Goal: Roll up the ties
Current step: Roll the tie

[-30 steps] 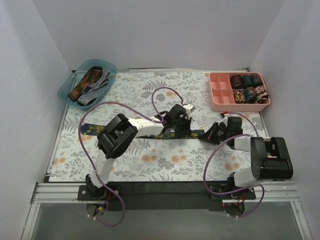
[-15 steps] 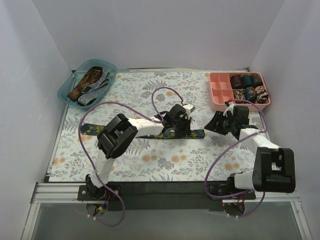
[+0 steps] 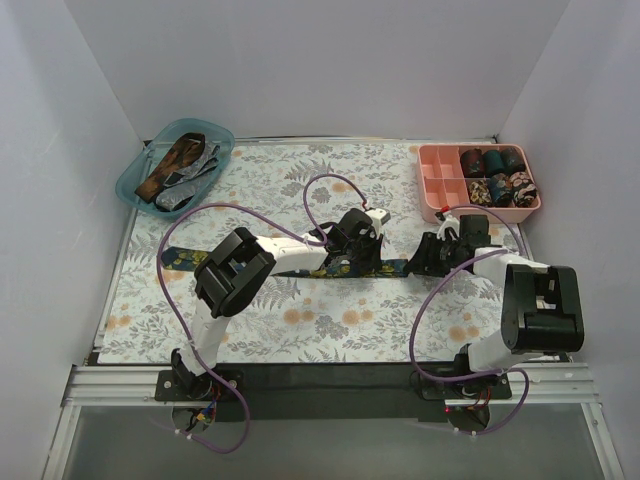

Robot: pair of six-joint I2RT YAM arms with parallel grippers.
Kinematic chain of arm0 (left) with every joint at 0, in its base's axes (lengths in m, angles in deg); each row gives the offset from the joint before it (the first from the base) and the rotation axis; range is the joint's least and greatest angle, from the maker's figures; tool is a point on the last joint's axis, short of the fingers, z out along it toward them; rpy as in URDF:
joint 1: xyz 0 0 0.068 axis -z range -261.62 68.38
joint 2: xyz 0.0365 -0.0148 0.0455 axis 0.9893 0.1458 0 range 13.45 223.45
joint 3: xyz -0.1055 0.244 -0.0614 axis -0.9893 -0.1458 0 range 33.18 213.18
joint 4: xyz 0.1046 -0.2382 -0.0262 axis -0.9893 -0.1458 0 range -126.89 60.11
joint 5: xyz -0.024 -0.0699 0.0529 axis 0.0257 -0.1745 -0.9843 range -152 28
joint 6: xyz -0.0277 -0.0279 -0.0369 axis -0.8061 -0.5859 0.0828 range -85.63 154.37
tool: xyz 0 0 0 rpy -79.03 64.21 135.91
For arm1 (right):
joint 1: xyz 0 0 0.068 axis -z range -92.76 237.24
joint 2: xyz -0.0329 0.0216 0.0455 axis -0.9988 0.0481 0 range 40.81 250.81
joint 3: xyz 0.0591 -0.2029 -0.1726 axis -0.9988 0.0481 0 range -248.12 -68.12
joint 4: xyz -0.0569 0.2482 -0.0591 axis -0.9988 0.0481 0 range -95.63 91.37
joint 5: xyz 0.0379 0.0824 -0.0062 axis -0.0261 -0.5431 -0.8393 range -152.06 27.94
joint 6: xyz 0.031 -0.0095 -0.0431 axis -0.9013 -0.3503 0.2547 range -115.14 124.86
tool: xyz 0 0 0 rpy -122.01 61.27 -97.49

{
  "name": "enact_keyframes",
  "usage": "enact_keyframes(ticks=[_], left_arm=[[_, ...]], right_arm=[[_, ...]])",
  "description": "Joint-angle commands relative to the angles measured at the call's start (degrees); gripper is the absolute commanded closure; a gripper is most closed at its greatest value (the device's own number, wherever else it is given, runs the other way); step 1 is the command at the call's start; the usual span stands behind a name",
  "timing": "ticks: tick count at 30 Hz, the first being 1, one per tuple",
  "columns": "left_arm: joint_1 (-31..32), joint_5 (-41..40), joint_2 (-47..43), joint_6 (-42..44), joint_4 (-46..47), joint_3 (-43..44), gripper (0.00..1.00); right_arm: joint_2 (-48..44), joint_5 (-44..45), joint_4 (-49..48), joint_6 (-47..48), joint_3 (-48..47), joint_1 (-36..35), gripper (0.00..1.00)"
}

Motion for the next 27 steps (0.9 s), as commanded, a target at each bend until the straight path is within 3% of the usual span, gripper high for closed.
enact_keyframes(ticks=[1, 7, 12, 18, 20, 21, 24, 27], left_arm=[[0.3, -0.1, 0.4, 0.4, -5.0, 0.2, 0.93], [0.4, 0.0, 0.5, 0.5, -5.0, -0.2, 0.93], [0.4, 0.2, 0.6, 0.3, -5.0, -0.2, 0.93], [0.4, 1.1, 0.7, -0.4, -4.9, -0.5, 0.93], [0.4, 1.1, 0.1, -0.5, -4.5, -1.2, 0.93], [0.4, 0.7, -0.2, -0.6, -4.6, -1.3, 0.93], [0.4, -0.5, -2.5, 0.1, -4.7, -2.5, 0.86], [-0.2, -2.1, -4.7, 1.3, -5.7, -3.1, 0.69]], right_arm=[[2.1, -4.4, -2.2, 1.5, -1.7, 0.1, 0.58], [5.1, -6.5, -3.6, 1.6, -1.9, 0.0, 0.58], [6.2, -7.8, -4.4, 1.3, -1.0, -0.1, 0.64], [7.0, -8.6, -4.7, 1.3, -1.2, -0.5, 0.84], [6.3, -7.8, -4.3, 0.9, -1.6, -0.5, 0.99], [5.9, -7.1, -3.8, 0.9, -1.7, -0.5, 0.99], [3.4, -3.8, -0.6, 1.5, -3.1, -0.7, 0.99], [2.1, 2.8, 7.8, 4.5, -7.0, -0.7, 0.99]])
